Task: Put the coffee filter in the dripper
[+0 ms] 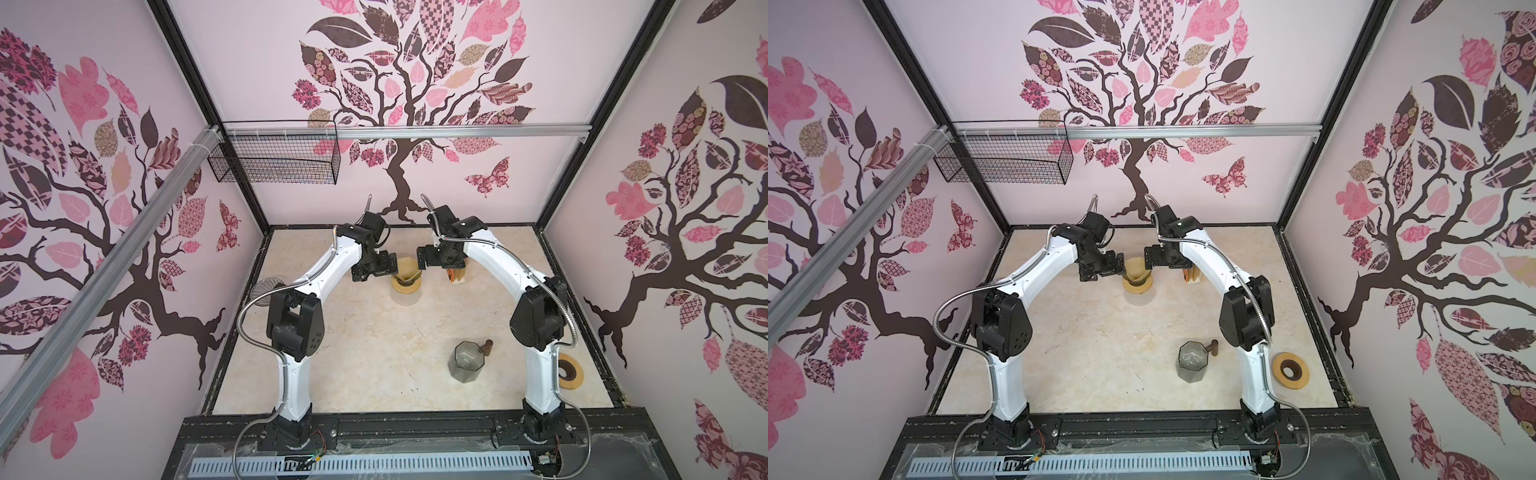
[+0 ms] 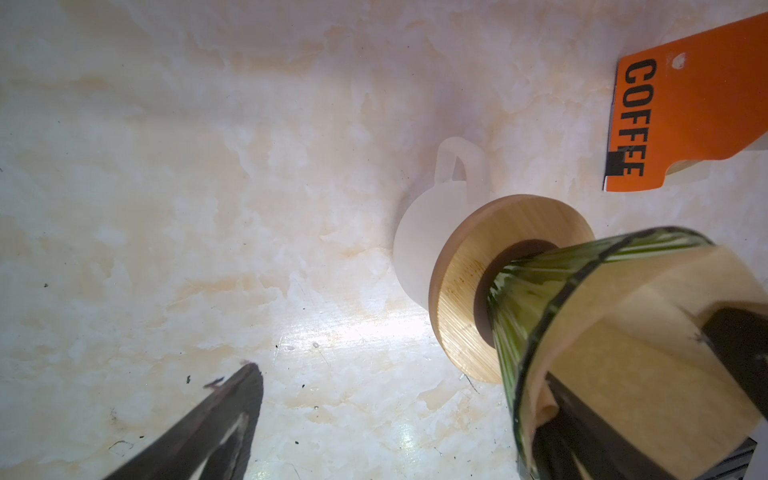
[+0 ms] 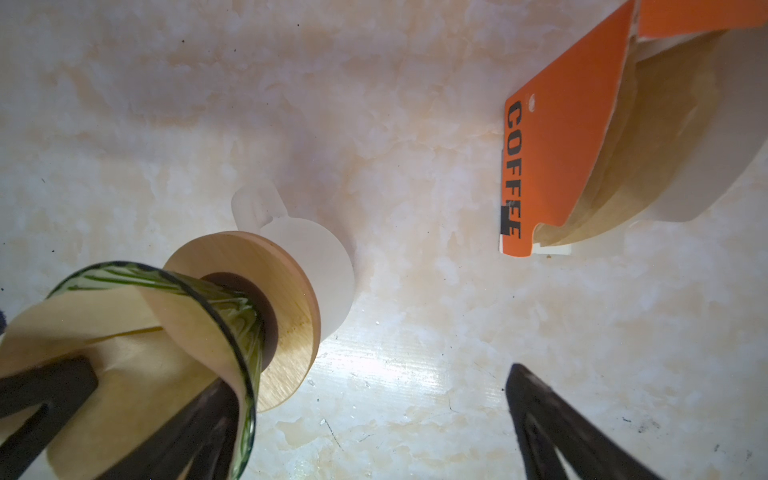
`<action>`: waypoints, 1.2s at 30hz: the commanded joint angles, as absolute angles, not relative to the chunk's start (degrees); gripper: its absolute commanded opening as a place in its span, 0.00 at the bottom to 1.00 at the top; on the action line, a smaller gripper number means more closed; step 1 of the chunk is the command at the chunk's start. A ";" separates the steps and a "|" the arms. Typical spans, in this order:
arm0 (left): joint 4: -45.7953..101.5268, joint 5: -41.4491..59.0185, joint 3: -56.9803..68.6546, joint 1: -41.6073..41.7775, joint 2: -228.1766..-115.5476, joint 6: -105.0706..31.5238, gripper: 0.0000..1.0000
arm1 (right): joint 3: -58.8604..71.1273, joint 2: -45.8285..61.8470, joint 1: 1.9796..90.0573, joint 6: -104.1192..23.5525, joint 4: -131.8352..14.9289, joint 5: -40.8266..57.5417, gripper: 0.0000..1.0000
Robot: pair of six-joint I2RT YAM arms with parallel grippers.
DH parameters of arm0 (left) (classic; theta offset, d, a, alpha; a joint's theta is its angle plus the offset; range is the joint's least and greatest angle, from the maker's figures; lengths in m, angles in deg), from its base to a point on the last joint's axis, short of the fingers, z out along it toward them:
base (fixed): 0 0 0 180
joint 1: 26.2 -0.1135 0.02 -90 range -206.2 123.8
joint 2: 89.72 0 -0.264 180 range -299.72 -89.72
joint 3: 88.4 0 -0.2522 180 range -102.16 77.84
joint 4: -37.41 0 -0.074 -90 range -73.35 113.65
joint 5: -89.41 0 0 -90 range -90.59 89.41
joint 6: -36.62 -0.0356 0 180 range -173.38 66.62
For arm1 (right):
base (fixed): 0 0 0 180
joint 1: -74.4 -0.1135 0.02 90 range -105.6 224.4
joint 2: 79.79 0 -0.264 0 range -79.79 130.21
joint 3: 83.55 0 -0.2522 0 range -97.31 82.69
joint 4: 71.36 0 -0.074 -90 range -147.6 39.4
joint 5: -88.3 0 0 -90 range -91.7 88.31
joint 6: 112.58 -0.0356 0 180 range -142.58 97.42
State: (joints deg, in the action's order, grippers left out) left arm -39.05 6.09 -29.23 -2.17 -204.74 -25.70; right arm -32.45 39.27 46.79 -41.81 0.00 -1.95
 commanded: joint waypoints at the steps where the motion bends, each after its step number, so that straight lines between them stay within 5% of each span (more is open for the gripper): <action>1: -38.89 6.14 -27.99 -2.39 -204.57 -26.81 0.98 | -33.03 39.48 46.83 -41.53 0.80 -3.01 1.00; 36: -37.93 7.29 -27.61 -2.45 -206.13 -27.28 0.98 | -30.65 40.60 46.98 -41.35 -0.56 -2.05 1.00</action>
State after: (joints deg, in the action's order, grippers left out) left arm -38.53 7.25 -29.14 -2.17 -204.87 -26.46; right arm -30.83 39.34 46.81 -41.79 -0.90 -1.88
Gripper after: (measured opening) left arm 0.977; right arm 0.998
